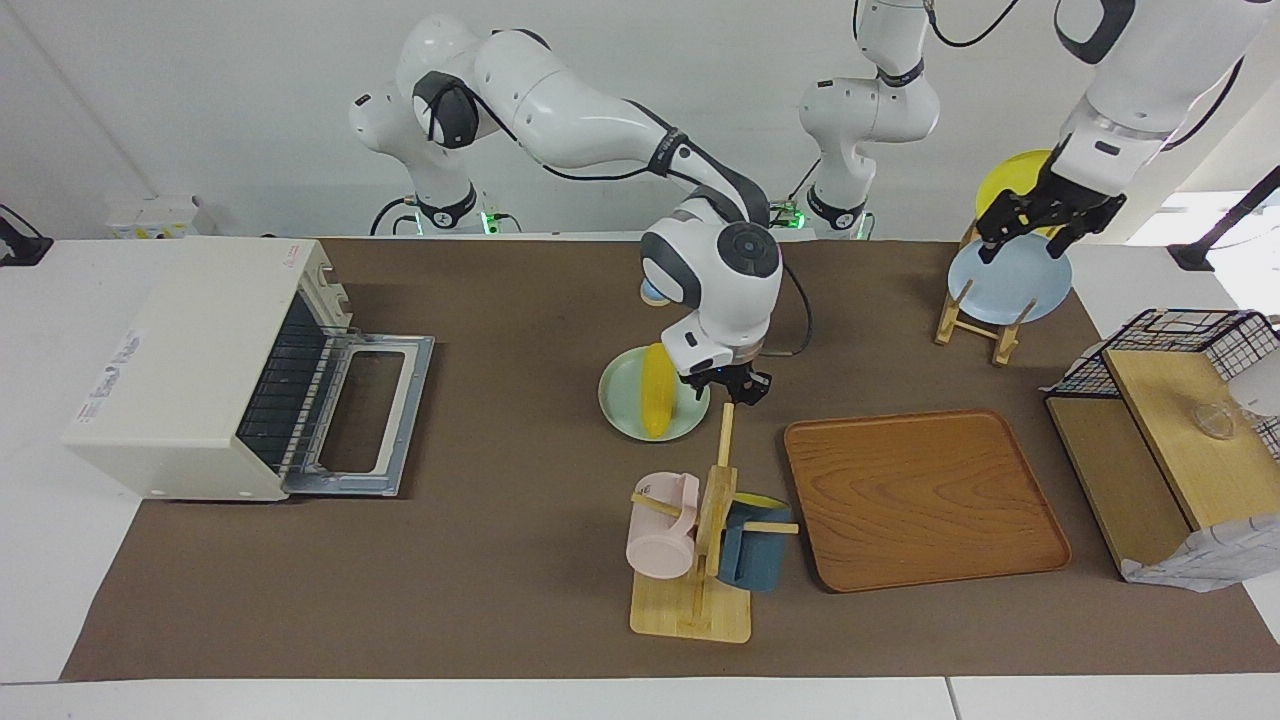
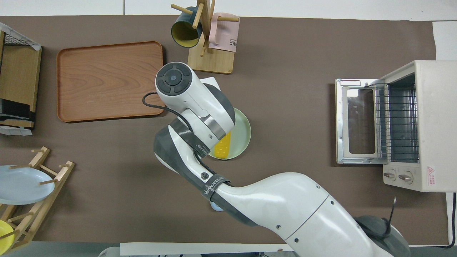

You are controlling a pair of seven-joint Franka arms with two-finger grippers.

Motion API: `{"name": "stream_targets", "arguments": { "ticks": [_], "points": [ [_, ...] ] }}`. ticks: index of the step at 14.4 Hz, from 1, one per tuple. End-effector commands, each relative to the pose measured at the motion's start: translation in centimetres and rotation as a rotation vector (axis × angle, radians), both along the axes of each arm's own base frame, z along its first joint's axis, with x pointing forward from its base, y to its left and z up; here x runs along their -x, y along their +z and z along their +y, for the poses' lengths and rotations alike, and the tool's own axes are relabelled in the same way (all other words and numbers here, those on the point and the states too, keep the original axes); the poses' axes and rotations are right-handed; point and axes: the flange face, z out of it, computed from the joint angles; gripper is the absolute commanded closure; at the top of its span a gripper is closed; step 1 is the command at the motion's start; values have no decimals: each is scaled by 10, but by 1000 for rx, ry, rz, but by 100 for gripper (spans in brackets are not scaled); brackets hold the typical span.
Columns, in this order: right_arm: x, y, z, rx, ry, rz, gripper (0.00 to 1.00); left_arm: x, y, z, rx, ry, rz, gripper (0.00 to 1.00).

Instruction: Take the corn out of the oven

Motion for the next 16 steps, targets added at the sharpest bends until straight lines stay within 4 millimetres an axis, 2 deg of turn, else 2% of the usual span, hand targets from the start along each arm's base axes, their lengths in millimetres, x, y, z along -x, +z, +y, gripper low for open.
{"name": "stream_targets", "arguments": {
  "ticks": [1,2,3,4,5,7,8,9,11,13,14,15,16],
  "points": [
    [-19,57,-96,20,91,32,44,31,-60,-96,-1,-32,-38,0],
    [-19,60,-135,33,127,53,38,38,-77,-135,15,-31,-69,0],
    [-15,63,-172,42,149,66,36,39,-98,-171,26,-26,-89,0],
    [-9,57,-202,46,181,71,39,44,-118,-215,35,-30,-99,0],
    [-3,51,-228,48,218,83,48,51,-142,-258,47,-22,-111,0],
    [5,19,-276,48,255,111,82,61,-193,-321,83,11,-146,0],
    [5,5,-304,44,234,98,96,65,-212,-344,90,-3,-152,0],
    [7,-8,-329,45,241,99,99,65,-226,-358,86,-9,-152,0],
    [7,-31,-391,92,256,96,100,69,-249,-389,84,-8,-149,0],
    [10,-51,-400,100,220,118,100,66,-275,-405,71,8,-141,1],
    [8,-61,-400,104,192,121,100,65,-279,-405,67,9,-139,20],
    [7,-68,-402,119,195,126,100,66,-280,-406,67,10,-137,51],
    [5,-73,-405,133,201,118,100,65,-280,-405,65,20,-135,78]
  ]
}}
